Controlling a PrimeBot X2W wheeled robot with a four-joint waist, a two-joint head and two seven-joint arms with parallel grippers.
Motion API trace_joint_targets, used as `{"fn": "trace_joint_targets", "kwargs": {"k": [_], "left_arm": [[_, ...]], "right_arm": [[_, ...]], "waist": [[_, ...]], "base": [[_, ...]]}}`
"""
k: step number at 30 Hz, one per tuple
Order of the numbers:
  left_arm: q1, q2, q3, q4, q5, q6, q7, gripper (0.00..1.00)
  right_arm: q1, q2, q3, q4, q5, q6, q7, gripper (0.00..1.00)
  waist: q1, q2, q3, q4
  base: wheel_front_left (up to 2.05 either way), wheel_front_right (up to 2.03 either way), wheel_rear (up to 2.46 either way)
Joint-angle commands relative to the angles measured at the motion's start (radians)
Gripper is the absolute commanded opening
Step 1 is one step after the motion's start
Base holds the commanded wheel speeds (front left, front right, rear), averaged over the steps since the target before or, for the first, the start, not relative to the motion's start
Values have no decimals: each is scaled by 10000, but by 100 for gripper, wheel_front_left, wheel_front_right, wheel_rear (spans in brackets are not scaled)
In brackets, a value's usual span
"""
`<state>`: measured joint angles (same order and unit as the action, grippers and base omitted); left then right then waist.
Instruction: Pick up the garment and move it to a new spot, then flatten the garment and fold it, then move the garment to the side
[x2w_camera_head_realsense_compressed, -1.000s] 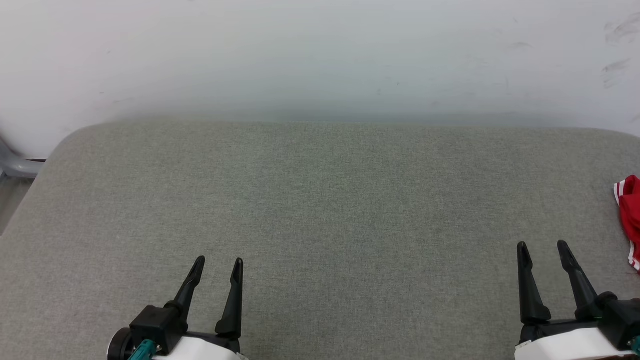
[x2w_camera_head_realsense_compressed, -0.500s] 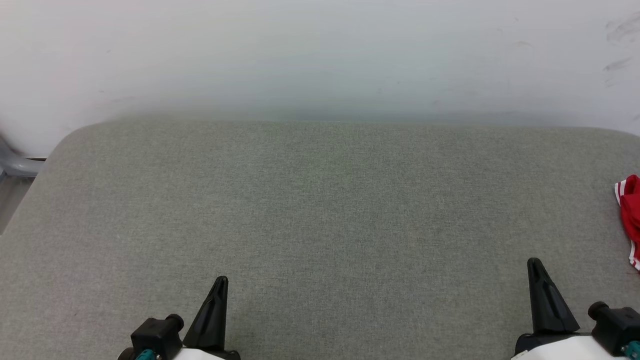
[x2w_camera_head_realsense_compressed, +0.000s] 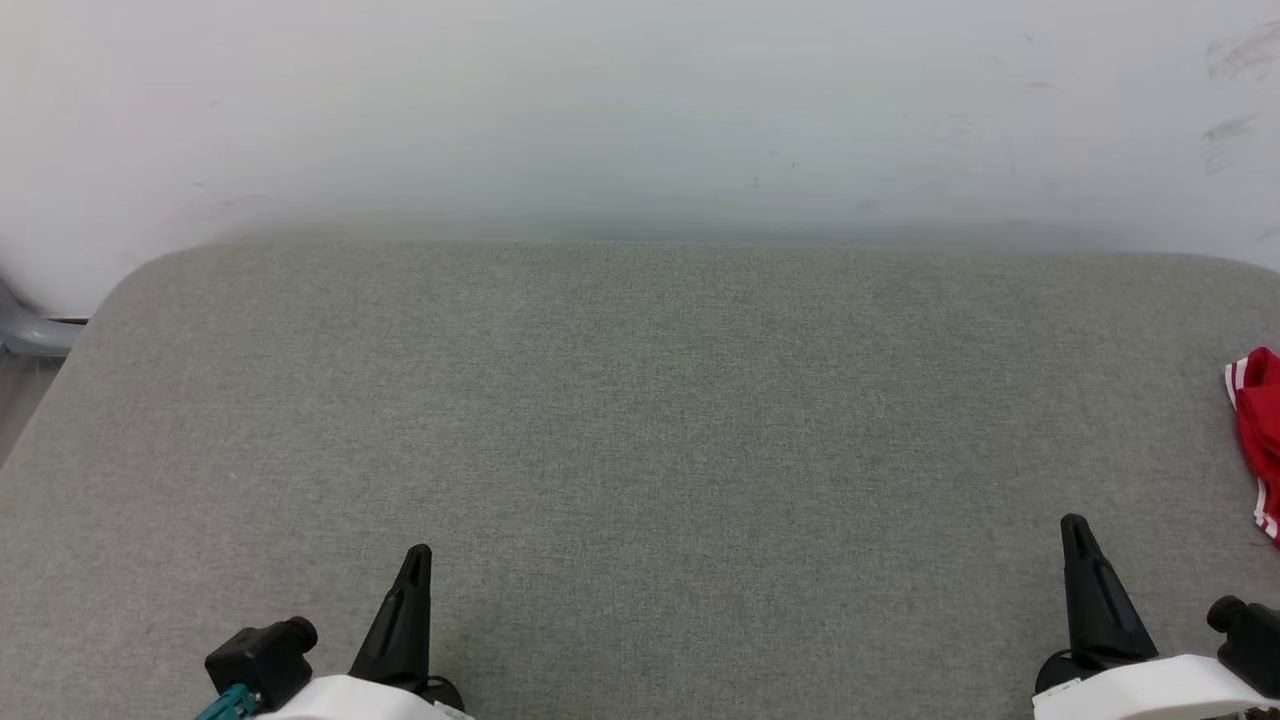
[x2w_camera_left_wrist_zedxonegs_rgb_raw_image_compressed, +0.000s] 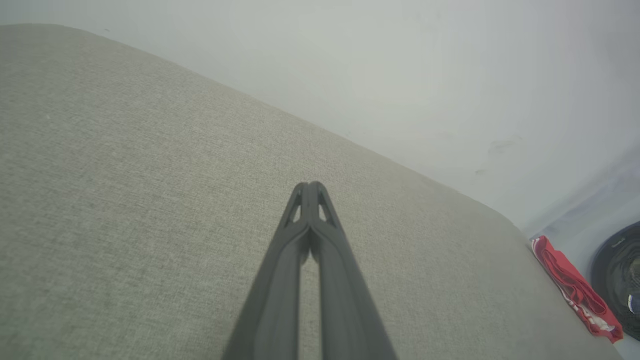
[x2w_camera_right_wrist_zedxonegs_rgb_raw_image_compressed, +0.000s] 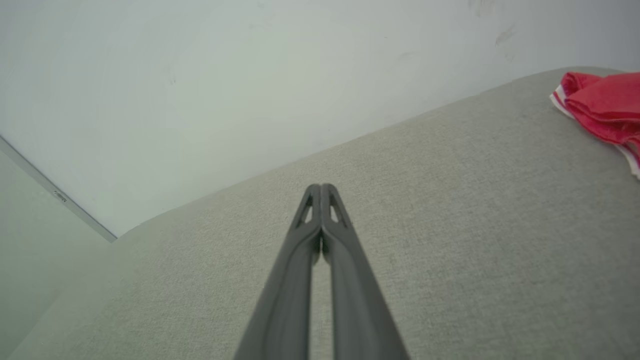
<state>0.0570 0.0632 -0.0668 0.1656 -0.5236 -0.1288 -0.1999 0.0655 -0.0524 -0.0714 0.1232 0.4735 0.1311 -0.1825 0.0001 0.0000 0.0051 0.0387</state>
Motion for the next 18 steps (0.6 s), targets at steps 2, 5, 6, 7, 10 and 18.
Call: {"fn": "trace_joint_targets", "kwargs": {"k": [2, 5, 6, 7, 10, 18], "left_arm": [[-321, 93, 58, -73, -596, 0, 113, 0], [-389, 117, 93, -23, -1100, -4, 216, 0], [-410, 124, 106, -7, -1264, -5, 247, 0], [-431, 131, 118, 8, -1424, -6, 280, 0], [-495, 150, 156, 52, -1896, -8, 380, 0], [-641, 185, 264, 121, -3066, -11, 641, 0]], "right_arm": [[-346, -52, -25, -65, 609, -1, 132, 0], [-419, -58, -34, -8, 1107, -1, 253, 0], [-442, -60, -36, 10, 1268, -1, 290, 0], [-466, -61, -39, 28, 1427, -1, 333, 0], [-521, -66, -47, 83, 1894, -1, 445, 0], [-676, -76, -73, 212, 3062, -2, 734, 0]], "waist": [[0, 0, -1, -8], [0, 0, -2, -19], [0, 0, -2, -23], [0, 0, -2, -26], [0, 0, -3, -37], [0, 0, -4, -65]], "base": [[0, 0, 0], [0, 0, 0], [0, 0, 0], [0, 0, 0], [0, 0, 0], [0, 0, 0]]}}
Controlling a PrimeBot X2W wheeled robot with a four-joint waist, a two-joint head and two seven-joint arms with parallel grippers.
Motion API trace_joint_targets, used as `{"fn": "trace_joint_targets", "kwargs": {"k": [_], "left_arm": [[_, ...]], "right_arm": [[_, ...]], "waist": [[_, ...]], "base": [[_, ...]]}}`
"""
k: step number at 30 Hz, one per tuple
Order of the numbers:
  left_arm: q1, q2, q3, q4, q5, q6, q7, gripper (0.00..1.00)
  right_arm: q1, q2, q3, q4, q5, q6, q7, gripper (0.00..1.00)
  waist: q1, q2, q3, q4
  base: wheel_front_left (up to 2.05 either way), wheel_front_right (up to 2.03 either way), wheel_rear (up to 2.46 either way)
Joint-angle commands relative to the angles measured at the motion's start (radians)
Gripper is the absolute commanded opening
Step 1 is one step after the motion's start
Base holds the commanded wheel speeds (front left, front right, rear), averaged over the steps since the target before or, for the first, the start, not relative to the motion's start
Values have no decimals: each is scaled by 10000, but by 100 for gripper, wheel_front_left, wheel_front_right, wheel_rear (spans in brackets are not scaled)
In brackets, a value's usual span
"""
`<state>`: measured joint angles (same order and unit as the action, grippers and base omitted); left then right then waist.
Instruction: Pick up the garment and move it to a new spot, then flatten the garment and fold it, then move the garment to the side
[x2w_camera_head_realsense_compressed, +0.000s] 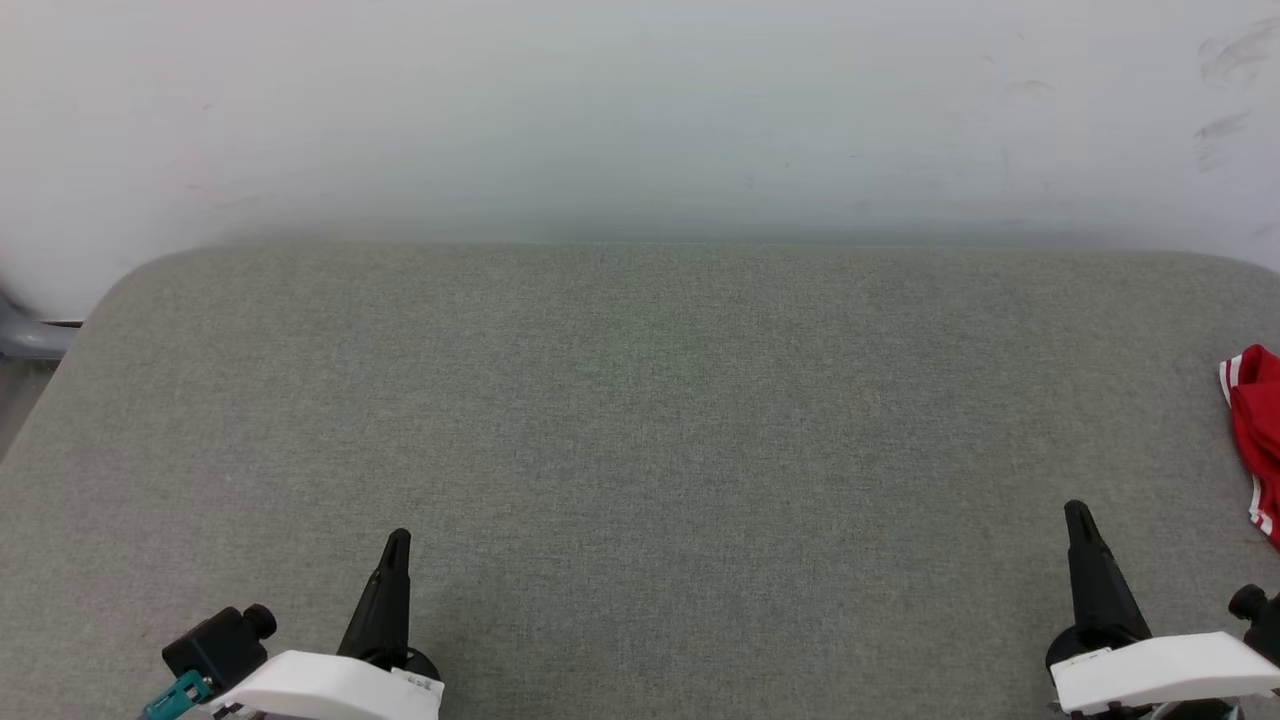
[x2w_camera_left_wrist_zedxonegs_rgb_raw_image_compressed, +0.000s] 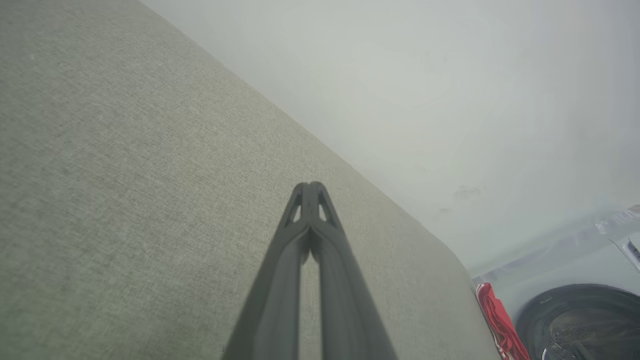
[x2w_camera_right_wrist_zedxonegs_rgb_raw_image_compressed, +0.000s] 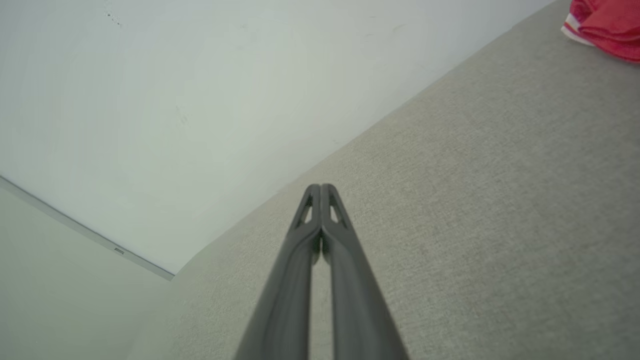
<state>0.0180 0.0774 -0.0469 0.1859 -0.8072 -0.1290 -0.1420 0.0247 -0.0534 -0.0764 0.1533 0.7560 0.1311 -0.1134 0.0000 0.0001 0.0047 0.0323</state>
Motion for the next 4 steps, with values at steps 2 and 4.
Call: {"fn": "trace_joint_targets", "kwargs": {"k": [2, 4], "left_arm": [[-286, 51, 91, -67, -507, -9, 122, 0], [-324, 59, 118, -51, -778, -10, 180, 0]], "right_arm": [[-305, -68, -29, -57, 519, -2, 111, 0], [-350, -69, -36, -26, 789, -2, 182, 0]], "waist": [[0, -1, 0, -9], [0, -1, -1, -16]], "base": [[0, 0, 0], [0, 0, 0]]}}
